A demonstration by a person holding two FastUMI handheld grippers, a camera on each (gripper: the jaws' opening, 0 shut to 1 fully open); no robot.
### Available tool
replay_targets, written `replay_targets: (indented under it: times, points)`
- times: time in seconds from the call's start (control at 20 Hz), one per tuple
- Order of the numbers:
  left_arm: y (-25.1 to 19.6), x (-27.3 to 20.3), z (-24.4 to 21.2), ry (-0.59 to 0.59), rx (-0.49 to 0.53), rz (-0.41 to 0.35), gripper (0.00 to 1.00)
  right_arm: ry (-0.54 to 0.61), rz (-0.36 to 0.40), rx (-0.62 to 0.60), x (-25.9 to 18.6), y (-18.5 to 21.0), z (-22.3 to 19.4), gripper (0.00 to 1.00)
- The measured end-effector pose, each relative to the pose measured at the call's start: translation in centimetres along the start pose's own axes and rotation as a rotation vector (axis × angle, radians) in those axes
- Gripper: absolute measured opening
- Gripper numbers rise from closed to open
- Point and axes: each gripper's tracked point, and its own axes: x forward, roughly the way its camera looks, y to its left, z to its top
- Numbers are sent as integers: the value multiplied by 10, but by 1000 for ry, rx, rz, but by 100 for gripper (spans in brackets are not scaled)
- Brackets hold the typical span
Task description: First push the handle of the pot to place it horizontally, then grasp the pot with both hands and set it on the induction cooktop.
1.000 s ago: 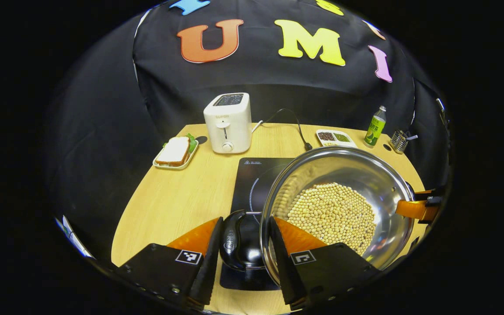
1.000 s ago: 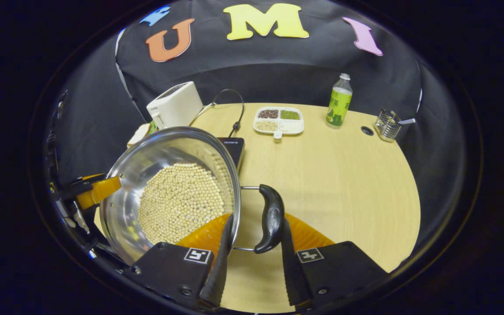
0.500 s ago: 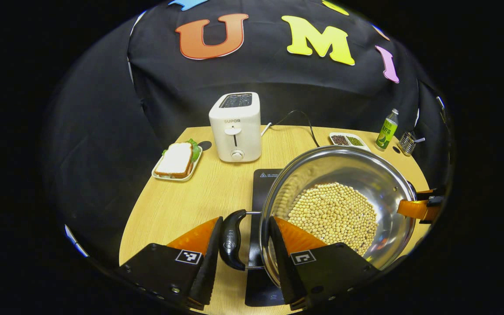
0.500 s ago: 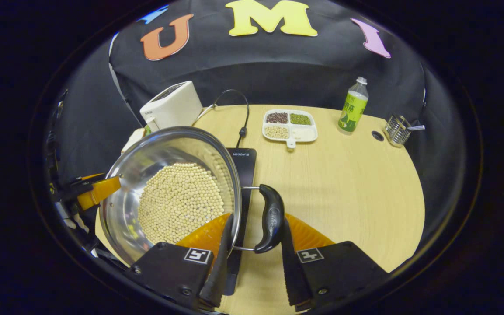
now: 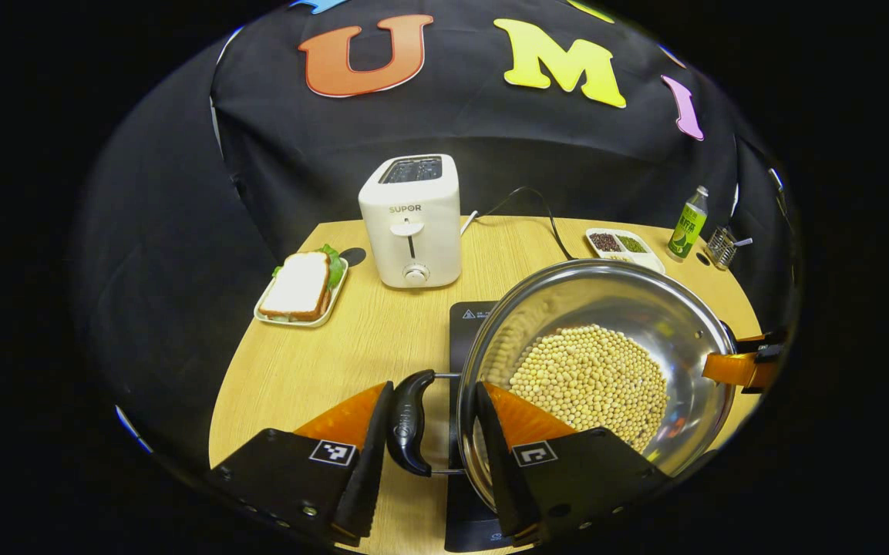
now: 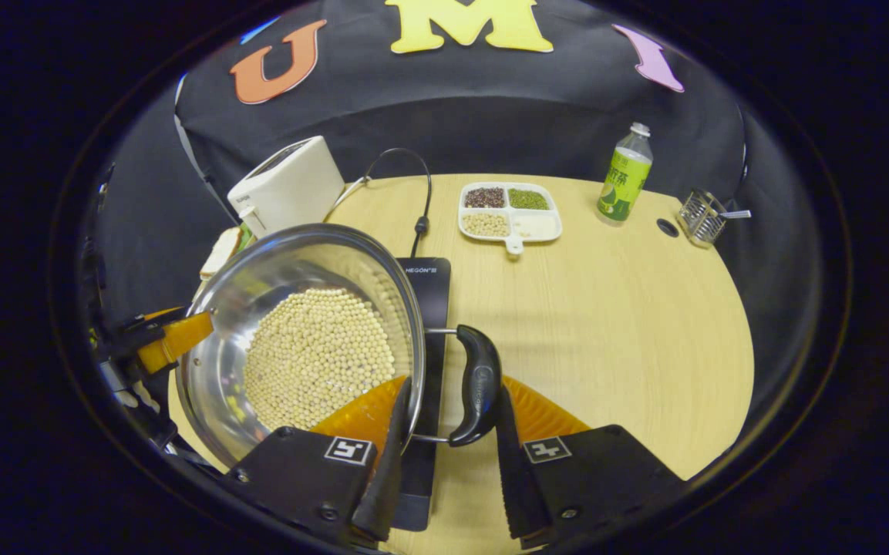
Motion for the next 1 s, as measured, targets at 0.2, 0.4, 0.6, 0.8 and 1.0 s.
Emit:
replay_targets:
  times: [0.2,0.4,0.6,0.8,1.0]
  points:
    - [2,2,-1,-21,36,-1,59,-24,17,9,1,-1,-1,57]
    - [1,4,-1,-47,25,-2,59,-47,27,17,2,-1,-1,58]
    - [3,5,1,-65,35,10,61,-74,33,23,3,-1,0,60]
    - [2,3,1,-74,36,-3,61,-99,35,3,4,-2,3,65]
    - [6,-2,14,-135,48,-14,71,-158,13,-37,-2,-9,9,80]
